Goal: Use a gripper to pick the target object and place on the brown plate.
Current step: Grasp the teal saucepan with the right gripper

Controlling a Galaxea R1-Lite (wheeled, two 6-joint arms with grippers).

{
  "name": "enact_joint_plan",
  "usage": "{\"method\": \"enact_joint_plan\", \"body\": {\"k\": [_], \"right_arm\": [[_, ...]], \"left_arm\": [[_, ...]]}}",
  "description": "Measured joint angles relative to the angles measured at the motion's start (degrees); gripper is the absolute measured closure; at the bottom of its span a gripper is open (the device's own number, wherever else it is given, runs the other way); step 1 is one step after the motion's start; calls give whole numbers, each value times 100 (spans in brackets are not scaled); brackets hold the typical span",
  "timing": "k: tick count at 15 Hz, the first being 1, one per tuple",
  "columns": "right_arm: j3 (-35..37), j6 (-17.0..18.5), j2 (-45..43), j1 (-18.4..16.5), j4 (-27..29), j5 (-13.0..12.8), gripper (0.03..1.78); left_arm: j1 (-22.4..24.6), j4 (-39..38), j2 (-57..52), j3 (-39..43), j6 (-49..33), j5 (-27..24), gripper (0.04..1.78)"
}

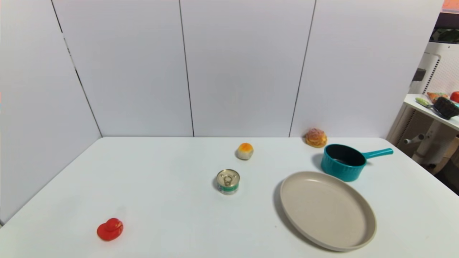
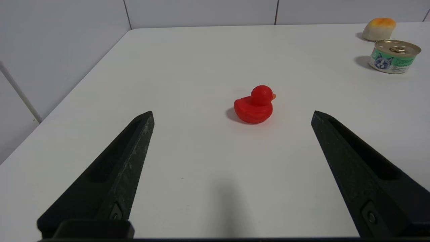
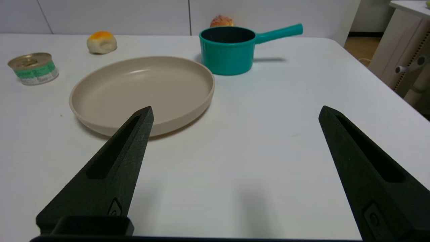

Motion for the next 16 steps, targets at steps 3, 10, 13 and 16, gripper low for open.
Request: {"method": "enact_joint_plan", "body": {"k": [3,10,13,16], "right_arm": [[-697,-52,1143,-22,-179,22,11],[-4429,-405,5421,137,6,199,11],[-6530,-468,7266,208,805,286,11],[-8316,-532,8928,255,2160,335,11]], "left_arm": [[0,0,0,0,-2,0,13],[0,0,0,2,-2,-2,13],[0,0,0,-2,0,0,13],[0,0,0,-2,-2,0,13]]}}
